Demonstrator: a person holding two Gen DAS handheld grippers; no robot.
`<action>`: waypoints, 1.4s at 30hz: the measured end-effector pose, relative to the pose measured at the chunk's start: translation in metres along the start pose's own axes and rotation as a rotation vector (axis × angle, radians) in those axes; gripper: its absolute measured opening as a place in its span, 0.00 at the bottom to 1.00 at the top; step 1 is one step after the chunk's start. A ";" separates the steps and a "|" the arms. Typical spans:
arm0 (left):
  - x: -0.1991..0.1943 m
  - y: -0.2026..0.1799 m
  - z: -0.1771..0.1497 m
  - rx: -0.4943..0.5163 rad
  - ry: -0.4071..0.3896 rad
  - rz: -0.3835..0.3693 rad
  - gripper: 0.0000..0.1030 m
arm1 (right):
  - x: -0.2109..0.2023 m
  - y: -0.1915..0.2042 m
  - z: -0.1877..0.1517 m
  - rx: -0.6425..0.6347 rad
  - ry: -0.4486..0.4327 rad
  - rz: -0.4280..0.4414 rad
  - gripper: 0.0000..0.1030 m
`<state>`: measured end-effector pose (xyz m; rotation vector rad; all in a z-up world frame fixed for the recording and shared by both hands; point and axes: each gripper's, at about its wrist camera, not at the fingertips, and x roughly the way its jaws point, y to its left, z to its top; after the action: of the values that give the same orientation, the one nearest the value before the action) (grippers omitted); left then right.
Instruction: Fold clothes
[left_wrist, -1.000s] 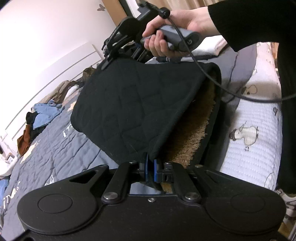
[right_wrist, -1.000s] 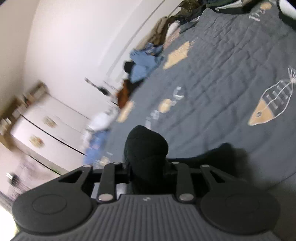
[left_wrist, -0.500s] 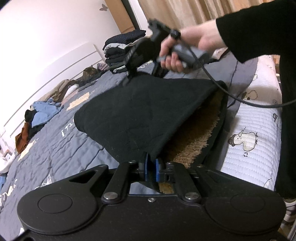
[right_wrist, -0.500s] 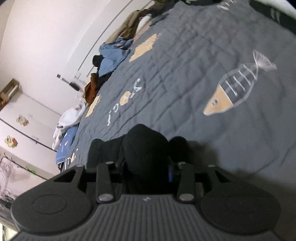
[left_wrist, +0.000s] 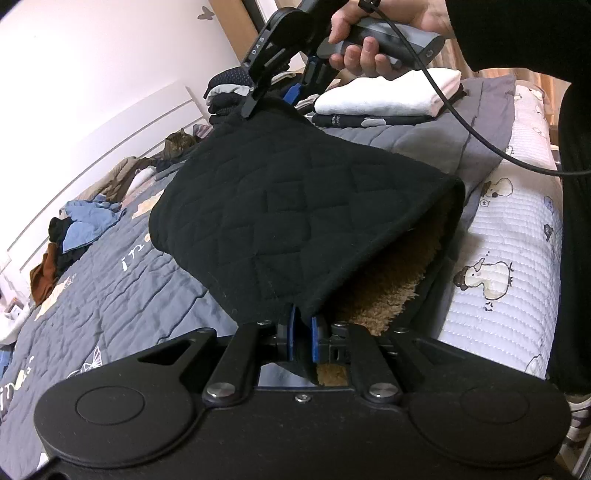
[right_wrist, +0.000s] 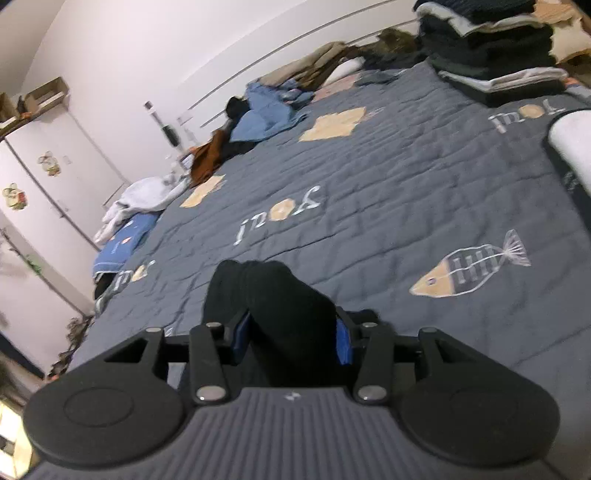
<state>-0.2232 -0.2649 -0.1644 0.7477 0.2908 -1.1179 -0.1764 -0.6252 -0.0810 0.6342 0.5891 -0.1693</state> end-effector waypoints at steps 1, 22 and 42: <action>0.000 0.000 0.000 -0.001 0.000 0.000 0.10 | -0.002 0.000 0.000 -0.005 -0.003 -0.005 0.44; 0.001 0.001 -0.001 0.000 0.001 0.005 0.10 | 0.042 -0.029 -0.018 0.073 0.009 0.092 0.58; -0.037 0.050 0.012 -0.288 -0.135 -0.207 0.34 | 0.000 -0.039 -0.006 0.194 -0.036 0.332 0.61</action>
<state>-0.1969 -0.2355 -0.1152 0.3903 0.4114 -1.2829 -0.1916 -0.6522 -0.1048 0.9059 0.4283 0.0746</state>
